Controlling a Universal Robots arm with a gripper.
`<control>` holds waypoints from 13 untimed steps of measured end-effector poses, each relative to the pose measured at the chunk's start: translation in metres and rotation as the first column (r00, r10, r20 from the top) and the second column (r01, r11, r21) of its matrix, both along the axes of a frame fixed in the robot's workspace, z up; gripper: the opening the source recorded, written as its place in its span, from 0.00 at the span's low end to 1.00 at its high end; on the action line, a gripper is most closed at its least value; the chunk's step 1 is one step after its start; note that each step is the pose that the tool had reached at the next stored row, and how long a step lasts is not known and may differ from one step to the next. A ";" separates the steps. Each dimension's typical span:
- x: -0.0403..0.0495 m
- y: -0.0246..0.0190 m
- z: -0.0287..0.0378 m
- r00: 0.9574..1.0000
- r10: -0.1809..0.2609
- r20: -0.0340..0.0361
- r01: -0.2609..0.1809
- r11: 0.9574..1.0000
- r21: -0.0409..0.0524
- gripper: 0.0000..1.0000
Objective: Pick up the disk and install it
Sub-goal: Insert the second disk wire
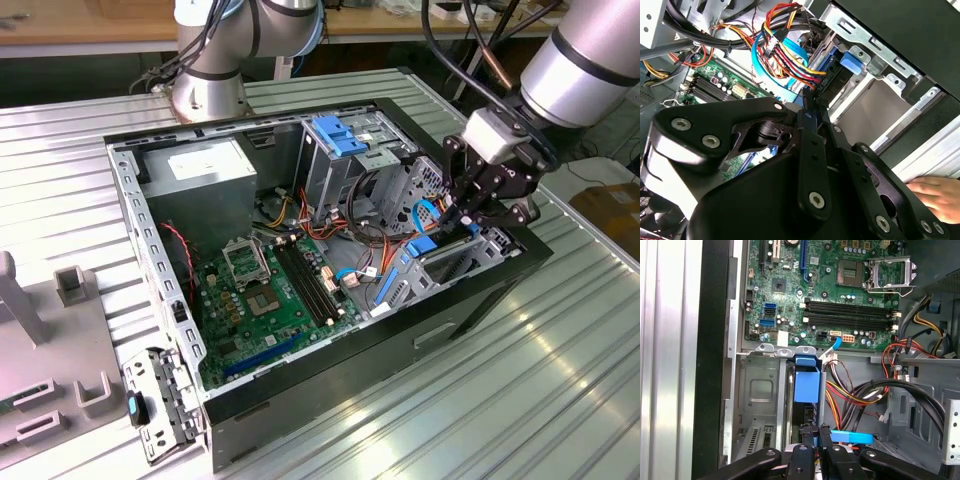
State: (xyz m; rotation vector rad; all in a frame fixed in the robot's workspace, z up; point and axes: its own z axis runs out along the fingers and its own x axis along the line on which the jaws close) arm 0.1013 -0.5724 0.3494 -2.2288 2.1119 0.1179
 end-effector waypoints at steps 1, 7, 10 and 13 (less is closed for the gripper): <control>0.0000 0.0000 0.0000 1.000 0.000 0.000 0.000 1.000 0.000 0.16; -0.0001 -0.0001 0.0002 1.000 0.000 0.011 0.000 1.000 0.000 0.16; -0.0001 -0.0002 0.0003 1.000 0.000 0.016 0.000 1.000 0.000 0.16; -0.0006 -0.0005 -0.0019 1.000 0.000 0.016 0.000 1.000 0.002 0.16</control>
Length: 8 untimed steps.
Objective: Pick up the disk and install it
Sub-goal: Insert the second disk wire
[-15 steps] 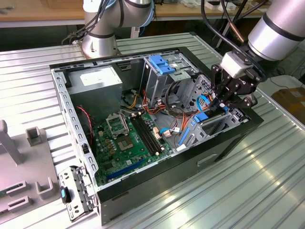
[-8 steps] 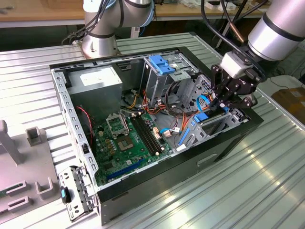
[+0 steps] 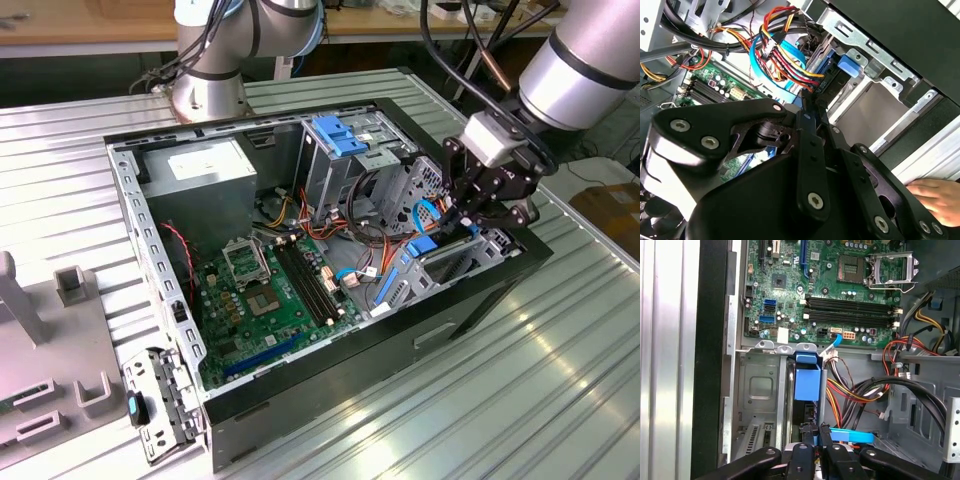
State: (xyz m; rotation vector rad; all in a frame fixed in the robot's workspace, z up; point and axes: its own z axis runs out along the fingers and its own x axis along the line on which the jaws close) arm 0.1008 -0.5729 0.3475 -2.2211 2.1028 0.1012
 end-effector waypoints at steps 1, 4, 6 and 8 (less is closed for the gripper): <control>-0.0002 0.0000 -0.0003 1.000 0.000 0.000 0.000 1.000 0.000 0.16; -0.0006 -0.0003 -0.0022 1.000 0.000 0.000 0.000 1.000 0.001 0.16; -0.0006 -0.0004 -0.0039 1.000 0.000 0.000 0.000 1.000 0.004 0.16; -0.0007 -0.0006 -0.0072 1.000 0.000 0.000 0.000 1.000 0.004 0.16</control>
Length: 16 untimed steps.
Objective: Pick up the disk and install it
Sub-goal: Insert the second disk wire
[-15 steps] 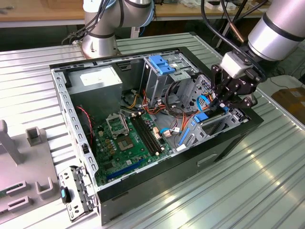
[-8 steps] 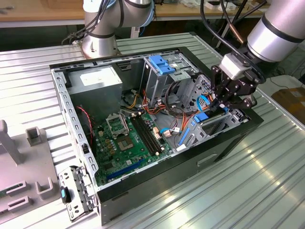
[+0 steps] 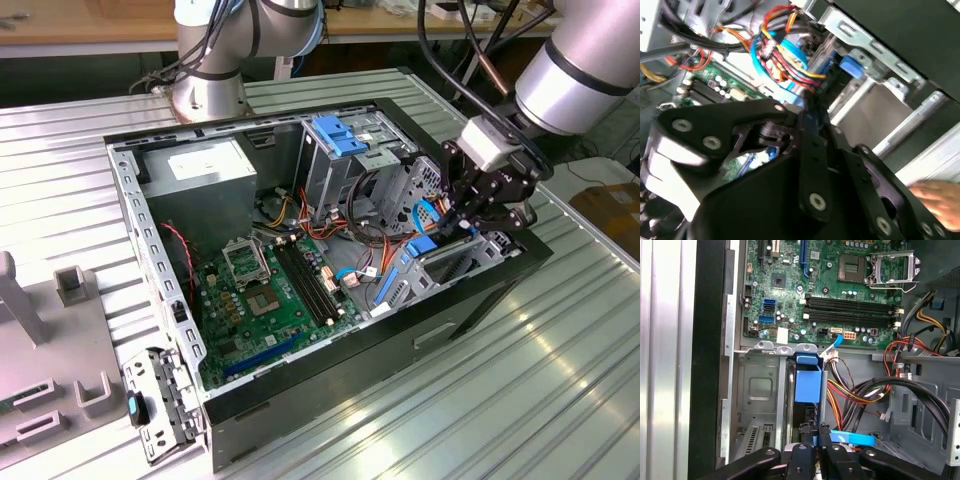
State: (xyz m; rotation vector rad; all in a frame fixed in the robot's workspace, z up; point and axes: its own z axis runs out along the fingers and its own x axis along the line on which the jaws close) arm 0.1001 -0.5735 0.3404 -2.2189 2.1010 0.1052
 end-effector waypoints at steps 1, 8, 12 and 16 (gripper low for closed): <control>0.0000 -0.0001 -0.0021 1.000 0.000 0.000 0.000 1.000 0.001 0.16; 0.0002 0.0000 -0.0021 1.000 0.000 0.000 0.000 1.000 0.004 0.24; 0.0015 0.0001 0.0186 1.000 0.000 0.000 0.000 1.000 0.003 0.24; 0.0015 0.0003 0.0190 1.000 0.000 0.000 0.000 1.000 0.003 0.11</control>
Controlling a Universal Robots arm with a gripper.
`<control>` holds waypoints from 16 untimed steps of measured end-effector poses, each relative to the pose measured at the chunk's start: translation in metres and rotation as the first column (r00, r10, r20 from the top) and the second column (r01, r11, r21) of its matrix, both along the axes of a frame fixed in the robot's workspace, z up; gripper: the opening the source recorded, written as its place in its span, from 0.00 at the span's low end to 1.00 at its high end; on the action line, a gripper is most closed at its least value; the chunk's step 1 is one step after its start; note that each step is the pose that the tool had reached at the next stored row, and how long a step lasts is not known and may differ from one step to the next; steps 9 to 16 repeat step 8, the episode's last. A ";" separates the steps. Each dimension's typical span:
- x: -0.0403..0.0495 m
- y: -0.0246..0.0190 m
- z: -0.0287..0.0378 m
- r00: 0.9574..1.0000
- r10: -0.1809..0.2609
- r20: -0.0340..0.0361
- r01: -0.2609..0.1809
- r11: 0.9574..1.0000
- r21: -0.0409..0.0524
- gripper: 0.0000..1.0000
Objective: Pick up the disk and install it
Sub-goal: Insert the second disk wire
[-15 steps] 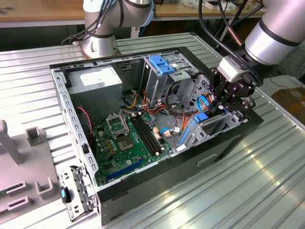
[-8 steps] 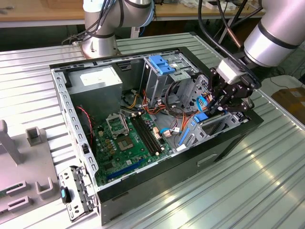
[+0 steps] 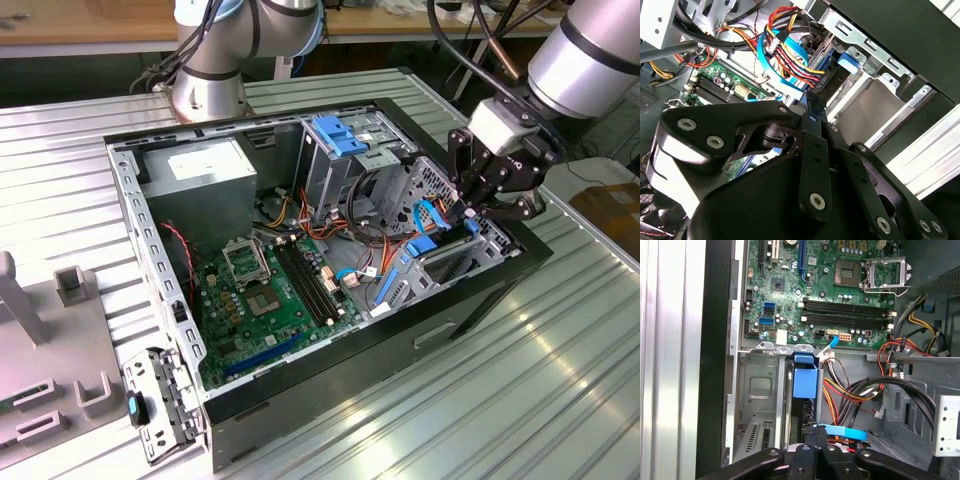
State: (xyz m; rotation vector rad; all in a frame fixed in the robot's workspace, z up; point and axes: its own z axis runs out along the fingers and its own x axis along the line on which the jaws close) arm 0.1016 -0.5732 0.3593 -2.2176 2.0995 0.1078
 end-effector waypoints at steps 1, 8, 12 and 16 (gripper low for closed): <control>0.0000 0.0000 0.0000 1.000 0.000 0.000 0.000 1.000 0.000 0.11; 0.0000 0.0003 0.0004 1.000 0.000 0.000 0.000 1.000 0.000 0.11; 0.0000 0.0003 0.0004 1.000 0.000 0.000 0.000 1.000 0.000 0.11; 0.0000 0.0003 0.0004 1.000 0.000 0.000 0.000 1.000 0.000 0.11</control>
